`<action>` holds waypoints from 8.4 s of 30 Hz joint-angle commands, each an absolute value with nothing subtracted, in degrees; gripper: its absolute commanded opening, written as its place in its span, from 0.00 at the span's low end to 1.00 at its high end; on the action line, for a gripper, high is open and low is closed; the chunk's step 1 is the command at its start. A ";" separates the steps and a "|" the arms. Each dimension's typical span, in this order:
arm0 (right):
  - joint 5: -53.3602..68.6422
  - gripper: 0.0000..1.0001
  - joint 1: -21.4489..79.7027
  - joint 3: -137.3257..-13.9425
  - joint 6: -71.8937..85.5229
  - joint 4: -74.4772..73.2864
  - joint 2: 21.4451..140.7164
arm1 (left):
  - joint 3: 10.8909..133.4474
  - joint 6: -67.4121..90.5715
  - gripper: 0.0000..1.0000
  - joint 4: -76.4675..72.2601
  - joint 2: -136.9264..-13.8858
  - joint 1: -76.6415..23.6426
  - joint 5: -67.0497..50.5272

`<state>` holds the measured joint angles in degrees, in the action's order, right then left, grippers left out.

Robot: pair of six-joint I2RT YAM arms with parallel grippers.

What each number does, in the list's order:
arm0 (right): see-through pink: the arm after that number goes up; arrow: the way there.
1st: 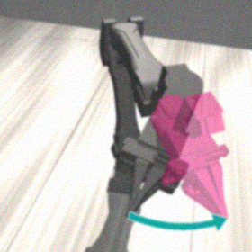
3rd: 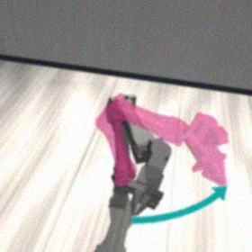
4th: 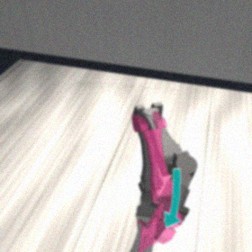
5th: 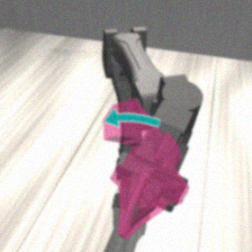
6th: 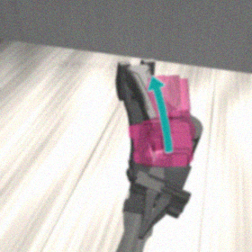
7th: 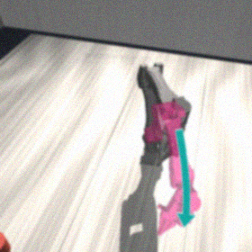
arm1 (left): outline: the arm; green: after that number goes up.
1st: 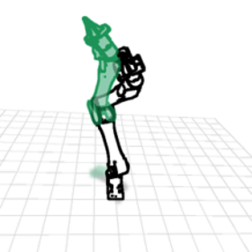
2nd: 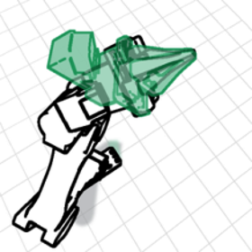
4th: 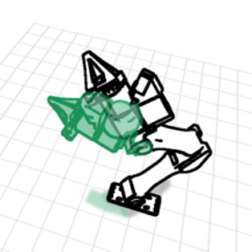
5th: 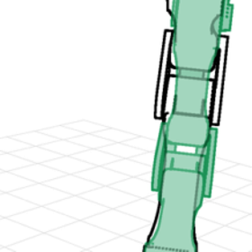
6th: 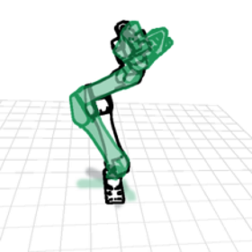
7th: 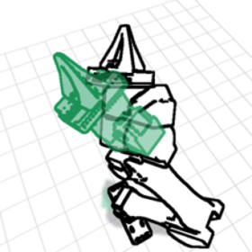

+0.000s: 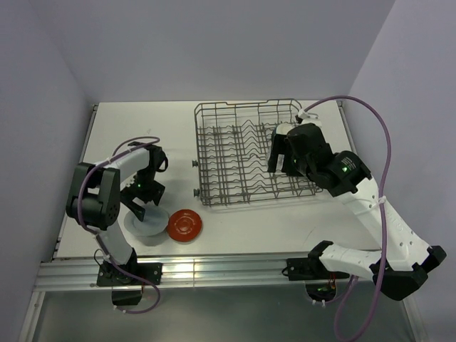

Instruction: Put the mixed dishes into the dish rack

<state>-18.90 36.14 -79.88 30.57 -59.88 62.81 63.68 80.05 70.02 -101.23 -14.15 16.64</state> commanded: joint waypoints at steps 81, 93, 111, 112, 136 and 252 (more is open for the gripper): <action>-10.73 0.59 58.26 -68.38 2.03 -23.04 61.43 | 85.43 78.13 0.00 78.75 -68.29 -14.76 4.41; -13.01 0.49 67.23 -78.30 -8.78 -19.08 72.86 | 90.61 87.18 0.00 78.75 -67.15 -17.66 -3.16; -11.34 0.34 71.28 -88.50 -15.38 -17.67 88.06 | 91.93 88.68 0.00 78.75 -67.06 -20.57 -7.38; -11.51 0.33 71.28 -88.85 -15.47 -17.75 88.50 | 91.85 88.68 0.00 78.84 -67.15 -20.65 -7.64; -17.40 0.19 71.28 -93.95 -15.73 -24.43 95.01 | 92.02 88.33 0.00 78.75 -65.74 -21.45 -8.53; -7.39 0.00 27.86 -93.87 89.30 -82.79 90.61 | 76.64 65.57 0.70 73.92 -68.38 -22.50 -1.76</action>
<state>-8.82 28.45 -90.13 88.84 -77.36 89.95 75.00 67.05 75.64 -68.36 -22.22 -0.71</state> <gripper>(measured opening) 0.046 0.698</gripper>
